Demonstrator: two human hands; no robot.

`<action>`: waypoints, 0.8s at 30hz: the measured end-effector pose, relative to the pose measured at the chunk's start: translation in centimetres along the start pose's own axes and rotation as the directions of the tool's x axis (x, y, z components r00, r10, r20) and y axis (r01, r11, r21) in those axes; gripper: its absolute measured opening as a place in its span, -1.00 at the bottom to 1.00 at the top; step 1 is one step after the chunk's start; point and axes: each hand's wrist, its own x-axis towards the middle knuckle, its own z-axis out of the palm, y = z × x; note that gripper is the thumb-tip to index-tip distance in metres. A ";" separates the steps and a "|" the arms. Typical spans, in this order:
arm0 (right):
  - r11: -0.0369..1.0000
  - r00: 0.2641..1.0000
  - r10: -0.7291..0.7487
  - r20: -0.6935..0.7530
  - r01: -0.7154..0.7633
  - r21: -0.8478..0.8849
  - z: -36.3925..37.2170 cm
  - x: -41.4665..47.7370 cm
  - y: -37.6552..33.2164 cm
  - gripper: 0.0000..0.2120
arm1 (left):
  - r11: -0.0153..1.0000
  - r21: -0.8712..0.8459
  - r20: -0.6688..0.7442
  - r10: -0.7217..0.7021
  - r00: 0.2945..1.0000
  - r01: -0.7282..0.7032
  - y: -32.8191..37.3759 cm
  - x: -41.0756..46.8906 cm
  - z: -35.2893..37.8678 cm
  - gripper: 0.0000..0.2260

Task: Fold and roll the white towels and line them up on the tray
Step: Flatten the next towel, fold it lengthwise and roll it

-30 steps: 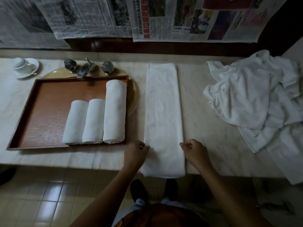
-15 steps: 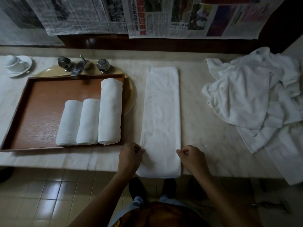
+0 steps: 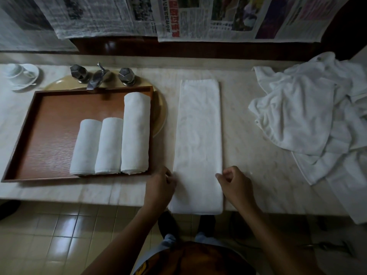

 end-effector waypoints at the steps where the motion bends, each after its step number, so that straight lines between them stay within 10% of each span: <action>1: 0.999 0.998 -0.046 -0.047 0.047 0.021 0.1 0.3 -0.2 -0.78 | 0.998 0.027 -0.028 0.056 0.998 -0.055 0.3 0.0 0.2 -0.87; 6: 0.925 0.921 -0.374 -0.106 0.379 0.028 -0.3 4.1 -3.1 -0.65 | 0.900 0.163 -0.054 0.417 0.907 -0.404 3.4 1.2 2.7 -0.69; 11: 0.722 0.735 -0.676 0.059 0.676 -0.148 1.1 9.7 -6.9 -0.58 | 0.812 0.315 0.134 0.475 0.870 -0.491 2.8 2.1 6.5 -0.42; 15: 0.590 0.743 -0.567 0.356 0.667 -0.455 4.8 15.0 -7.8 -0.41 | 0.768 0.374 0.179 0.491 0.853 -0.520 1.8 2.3 7.3 -0.37; 24: 0.680 0.868 -0.402 0.292 0.496 -0.541 4.7 28.3 -16.7 -0.33 | 0.773 0.388 0.182 0.469 0.864 -0.501 1.7 2.3 7.4 -0.35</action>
